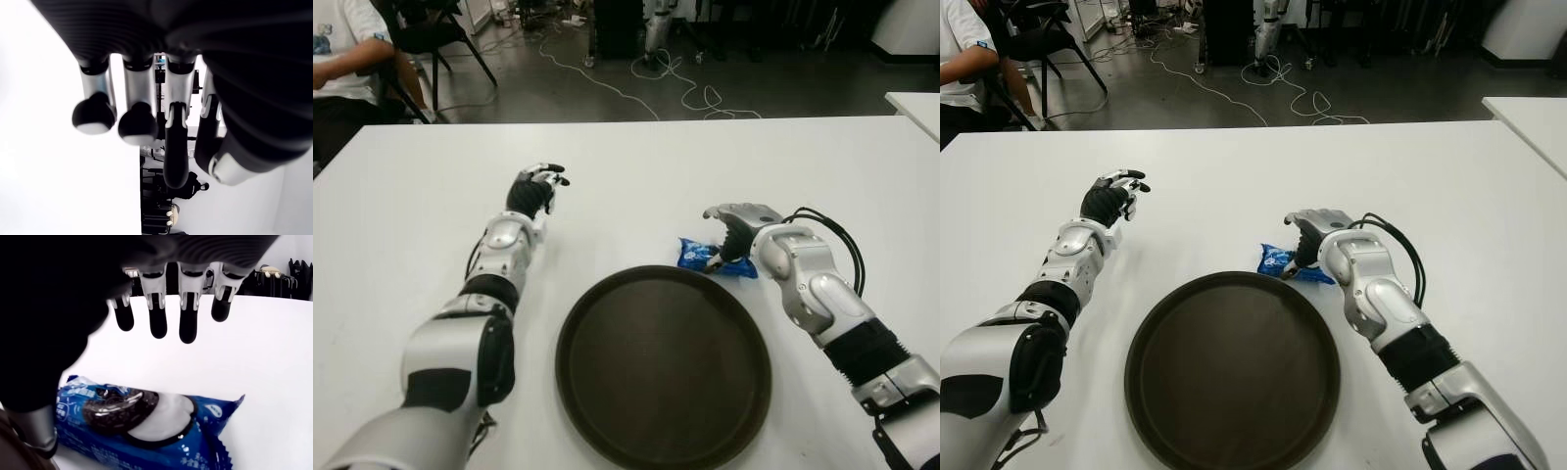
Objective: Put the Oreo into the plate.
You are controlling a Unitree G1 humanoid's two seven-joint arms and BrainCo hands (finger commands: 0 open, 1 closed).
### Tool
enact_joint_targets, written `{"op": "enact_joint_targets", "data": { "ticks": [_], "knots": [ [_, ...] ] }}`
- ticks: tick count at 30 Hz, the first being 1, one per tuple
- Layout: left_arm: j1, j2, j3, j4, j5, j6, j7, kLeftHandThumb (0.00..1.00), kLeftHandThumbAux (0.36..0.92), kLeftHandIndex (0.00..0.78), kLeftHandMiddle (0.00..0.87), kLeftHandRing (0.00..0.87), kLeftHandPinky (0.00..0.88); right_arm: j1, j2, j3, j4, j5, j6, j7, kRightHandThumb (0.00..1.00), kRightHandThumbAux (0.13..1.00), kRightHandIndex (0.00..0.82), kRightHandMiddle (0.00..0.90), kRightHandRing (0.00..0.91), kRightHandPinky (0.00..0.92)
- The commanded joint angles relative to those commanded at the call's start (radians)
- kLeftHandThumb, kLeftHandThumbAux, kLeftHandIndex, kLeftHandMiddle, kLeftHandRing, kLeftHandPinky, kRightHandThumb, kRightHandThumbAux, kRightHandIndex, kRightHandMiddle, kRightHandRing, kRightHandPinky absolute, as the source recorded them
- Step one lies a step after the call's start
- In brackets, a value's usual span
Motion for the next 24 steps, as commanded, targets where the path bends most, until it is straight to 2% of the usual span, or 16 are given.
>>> {"op": "enact_joint_targets", "data": {
  "ticks": [10,24],
  "knots": [
    [-0.001,0.000,0.004,0.000,-0.007,0.007,0.000,0.851,0.665,0.405,0.534,0.850,0.848,-0.015,0.002,-0.004,0.049,0.011,-0.003,-0.020,0.000,0.702,0.187,0.210,0.198,0.176],
    [-0.003,0.001,0.005,0.000,-0.009,0.017,-0.005,0.851,0.666,0.405,0.531,0.845,0.844,-0.029,0.008,-0.005,0.091,0.016,-0.001,-0.034,0.000,0.721,0.168,0.202,0.206,0.201]
  ]
}}
